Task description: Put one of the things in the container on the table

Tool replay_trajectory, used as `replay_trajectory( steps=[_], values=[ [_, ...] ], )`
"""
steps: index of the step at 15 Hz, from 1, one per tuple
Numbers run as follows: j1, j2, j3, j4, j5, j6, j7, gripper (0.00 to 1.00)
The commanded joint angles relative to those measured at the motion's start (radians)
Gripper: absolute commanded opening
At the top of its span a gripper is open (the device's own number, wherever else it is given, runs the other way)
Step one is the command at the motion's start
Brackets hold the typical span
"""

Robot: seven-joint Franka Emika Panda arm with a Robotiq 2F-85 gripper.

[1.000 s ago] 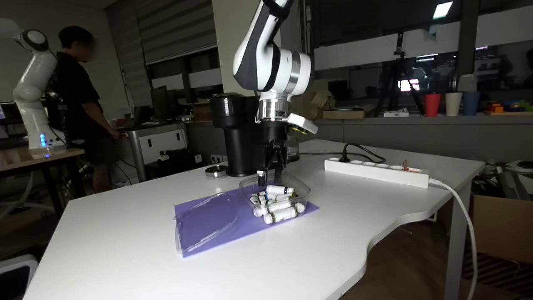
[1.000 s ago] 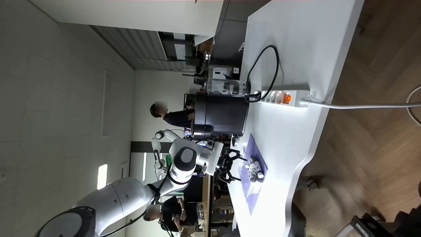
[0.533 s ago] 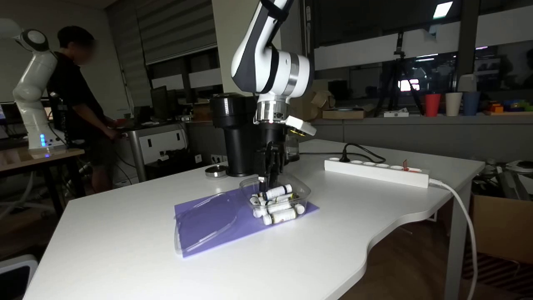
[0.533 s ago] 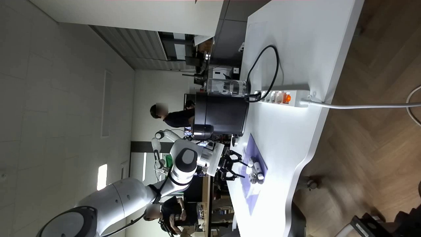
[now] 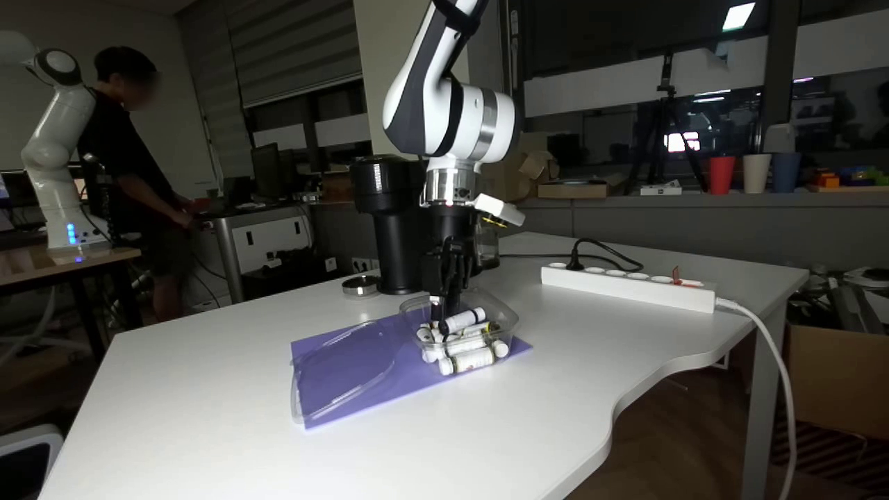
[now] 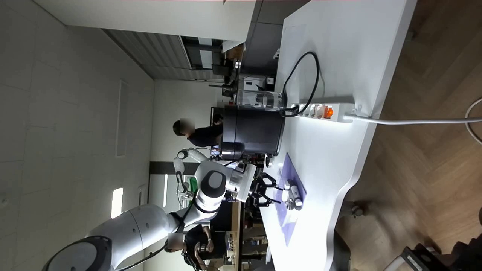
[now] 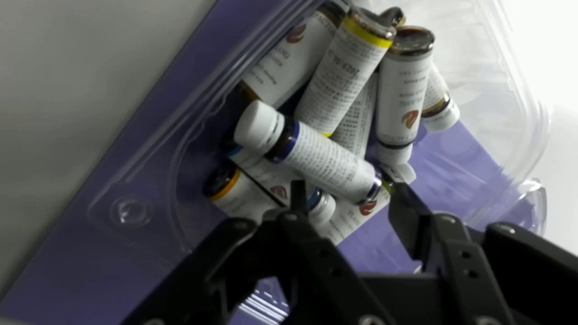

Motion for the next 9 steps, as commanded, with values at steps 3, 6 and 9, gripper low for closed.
replay_trajectory(
  steps=[3, 6, 9],
  values=[
    [-0.024, -0.008, 0.024, 0.013, -0.092, -0.095, -0.067, 0.96],
    [-0.031, -0.004, 0.030, 0.011, -0.110, -0.099, -0.125, 1.00],
    [-0.030, -0.002, 0.029, 0.006, -0.114, -0.082, -0.159, 1.00]
  ],
)
